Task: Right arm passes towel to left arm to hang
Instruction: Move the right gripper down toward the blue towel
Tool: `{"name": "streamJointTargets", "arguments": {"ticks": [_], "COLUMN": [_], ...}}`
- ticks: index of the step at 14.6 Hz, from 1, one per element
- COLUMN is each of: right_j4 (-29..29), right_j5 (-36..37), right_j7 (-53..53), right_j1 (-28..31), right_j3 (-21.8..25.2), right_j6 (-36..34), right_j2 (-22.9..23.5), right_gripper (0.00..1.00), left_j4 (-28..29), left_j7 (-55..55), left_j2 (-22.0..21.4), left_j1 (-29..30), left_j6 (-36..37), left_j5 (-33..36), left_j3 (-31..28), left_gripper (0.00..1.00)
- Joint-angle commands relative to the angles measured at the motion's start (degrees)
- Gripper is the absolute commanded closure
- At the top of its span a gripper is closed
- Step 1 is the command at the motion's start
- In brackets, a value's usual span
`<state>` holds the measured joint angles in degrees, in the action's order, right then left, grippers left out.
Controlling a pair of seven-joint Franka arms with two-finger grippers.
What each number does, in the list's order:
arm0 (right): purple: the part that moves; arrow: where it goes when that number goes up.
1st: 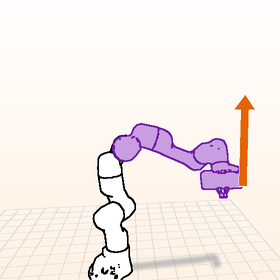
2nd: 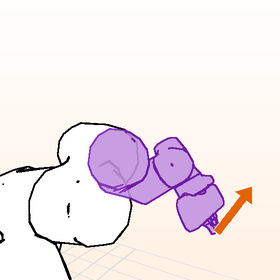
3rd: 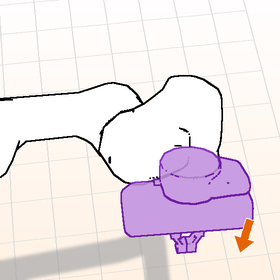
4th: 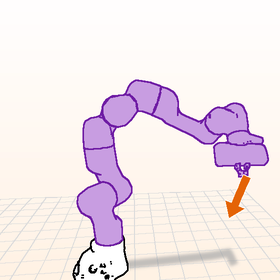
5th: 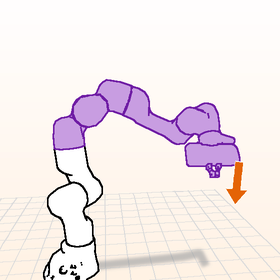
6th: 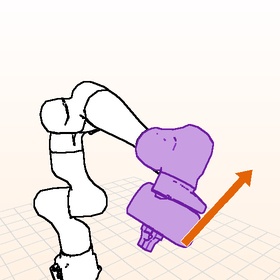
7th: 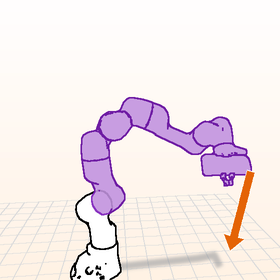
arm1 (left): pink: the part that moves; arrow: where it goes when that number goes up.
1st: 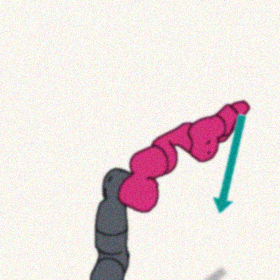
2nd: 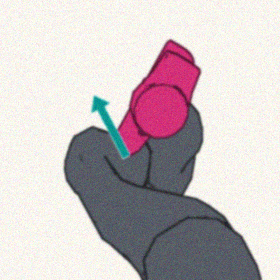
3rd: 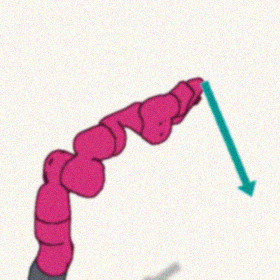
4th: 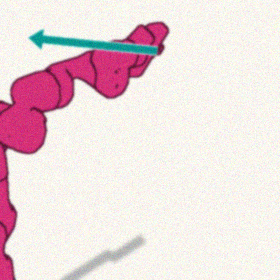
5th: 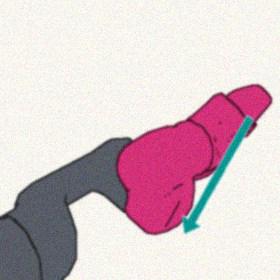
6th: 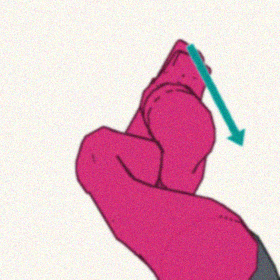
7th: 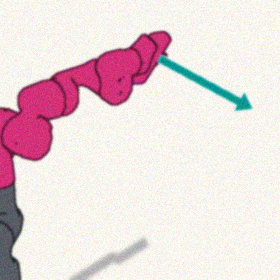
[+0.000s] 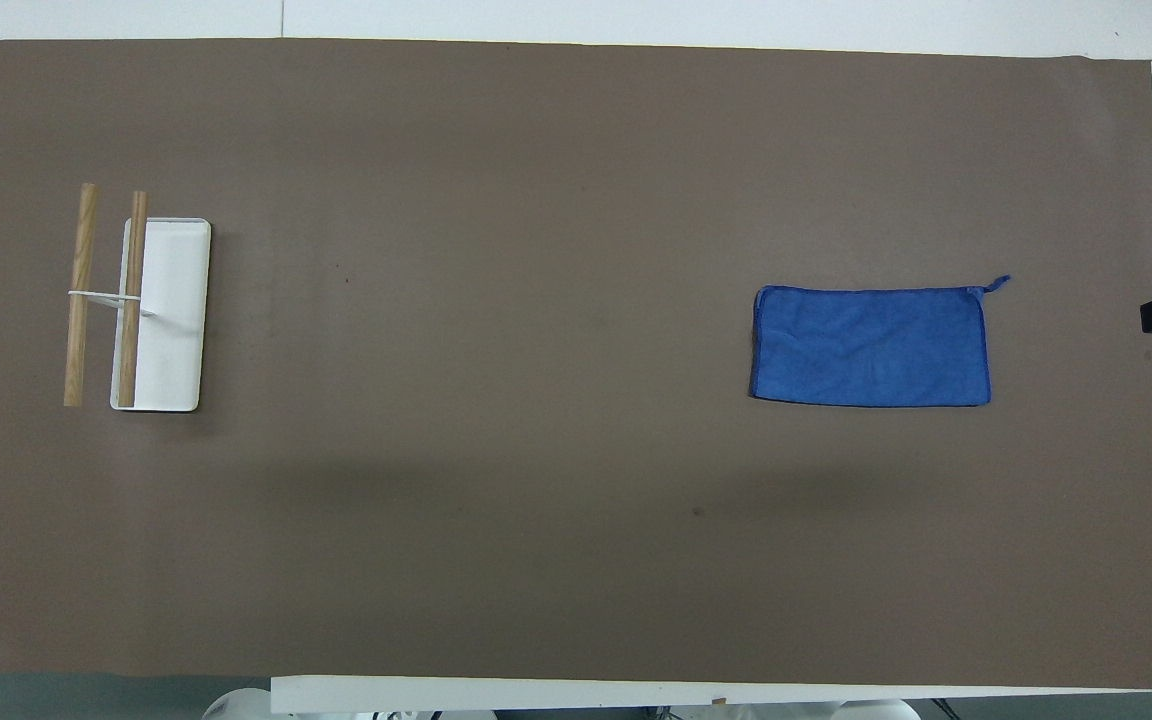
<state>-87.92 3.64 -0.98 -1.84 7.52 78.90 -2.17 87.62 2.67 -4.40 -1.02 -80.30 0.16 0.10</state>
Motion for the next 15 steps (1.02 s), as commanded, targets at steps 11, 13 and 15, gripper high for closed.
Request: {"name": "streamJointTargets", "arguments": {"ticks": [11, 13, 15], "right_j4": [-9.3, -18.2, -25.8], "right_j5": [-3.7, -3.8, -3.8], "right_j7": [0.9, 4.0, 5.0], "right_j1": [-0.6, -3.3, -5.3], "right_j3": [-1.5, -1.9, -2.0], "right_j6": [11.3, 21.2, 31.5], "right_j2": [-1.4, -1.2, 0.0], "right_gripper": [0.0, 0.0, 0.0], "left_j4": [0.6, 0.7, 1.1], "left_j7": [0.8, 0.9, 1.0], "left_j2": [-0.9, -0.9, -1.0], "left_j1": [0.3, 0.6, 0.6], "left_j6": [0.1, 0.3, 0.0], "left_j5": [0.9, 0.9, 0.9], "left_j3": [0.0, 0.0, -0.3], "left_gripper": [0.0, 0.0, 0.0]}}
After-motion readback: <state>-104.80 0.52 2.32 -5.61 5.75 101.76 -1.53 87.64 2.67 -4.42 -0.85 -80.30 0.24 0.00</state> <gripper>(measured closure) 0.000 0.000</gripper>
